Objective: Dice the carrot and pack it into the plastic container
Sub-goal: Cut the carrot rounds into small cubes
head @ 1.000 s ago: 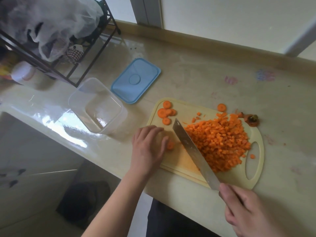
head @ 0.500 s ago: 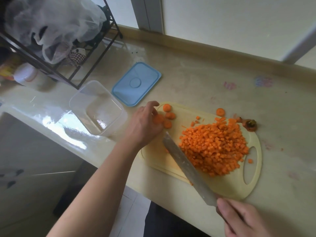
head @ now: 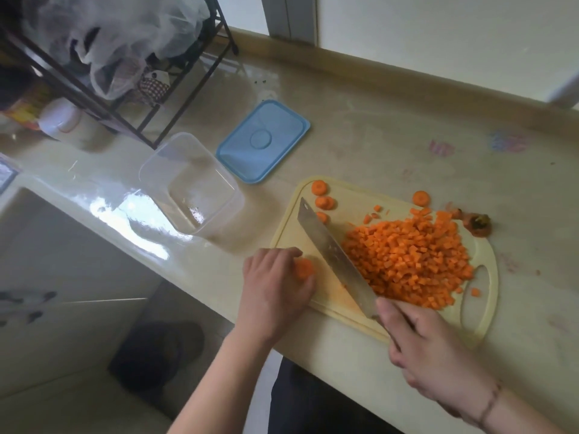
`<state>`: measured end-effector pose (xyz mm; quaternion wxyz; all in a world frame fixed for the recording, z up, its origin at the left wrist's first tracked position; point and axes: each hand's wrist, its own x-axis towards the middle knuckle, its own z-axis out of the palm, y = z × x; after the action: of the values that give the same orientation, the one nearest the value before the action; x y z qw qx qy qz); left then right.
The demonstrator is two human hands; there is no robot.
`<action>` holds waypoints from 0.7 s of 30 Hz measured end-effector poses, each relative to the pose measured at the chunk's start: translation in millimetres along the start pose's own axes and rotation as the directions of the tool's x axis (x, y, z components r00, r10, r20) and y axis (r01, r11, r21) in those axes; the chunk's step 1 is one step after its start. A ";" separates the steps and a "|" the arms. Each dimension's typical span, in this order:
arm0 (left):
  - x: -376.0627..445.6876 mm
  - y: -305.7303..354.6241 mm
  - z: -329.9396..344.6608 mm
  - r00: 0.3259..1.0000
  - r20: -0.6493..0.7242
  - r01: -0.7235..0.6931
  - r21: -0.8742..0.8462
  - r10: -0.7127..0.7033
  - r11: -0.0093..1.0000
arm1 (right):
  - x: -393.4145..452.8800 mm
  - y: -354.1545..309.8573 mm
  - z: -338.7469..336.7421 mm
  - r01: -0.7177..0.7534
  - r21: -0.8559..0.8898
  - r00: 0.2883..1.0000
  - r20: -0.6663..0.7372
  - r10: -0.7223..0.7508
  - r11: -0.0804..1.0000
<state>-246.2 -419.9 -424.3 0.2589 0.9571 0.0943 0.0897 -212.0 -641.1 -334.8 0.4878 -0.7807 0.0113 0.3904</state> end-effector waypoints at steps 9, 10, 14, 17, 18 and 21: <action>-13.5 8.7 19.0 0.944 -0.061 -0.329 -0.071 0.325 0.942 | -25.0 8.3 -3.8 0.004 -0.052 0.999 -0.039 -0.006 0.999; -14.2 7.3 19.1 0.933 -0.058 -0.360 -0.077 0.356 0.930 | -27.6 9.3 -3.6 -0.005 -0.049 0.999 -0.036 0.004 0.999; -17.2 5.8 20.0 0.907 -0.028 -0.421 -0.119 0.421 0.899 | -37.2 14.3 -1.4 -0.009 -0.055 0.999 -0.038 0.007 0.998; -19.2 6.9 20.0 0.913 -0.035 -0.408 -0.137 0.407 0.903 | -41.3 20.4 0.6 0.010 -0.101 0.997 -0.074 -0.018 0.995; -19.3 7.3 20.1 0.914 -0.042 -0.406 -0.134 0.404 0.904 | -41.7 21.4 1.2 0.013 -0.108 0.996 -0.083 -0.022 0.994; -20.0 9.4 20.9 0.920 -0.058 -0.392 -0.127 0.388 0.911 | -41.3 20.2 2.3 0.028 -0.156 0.995 -0.094 -0.043 0.987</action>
<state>-259.7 -442.4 -439.7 0.2991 0.9351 -0.1010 0.1609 -250.1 -664.9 -324.8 0.4316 -0.8342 -0.0091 0.3432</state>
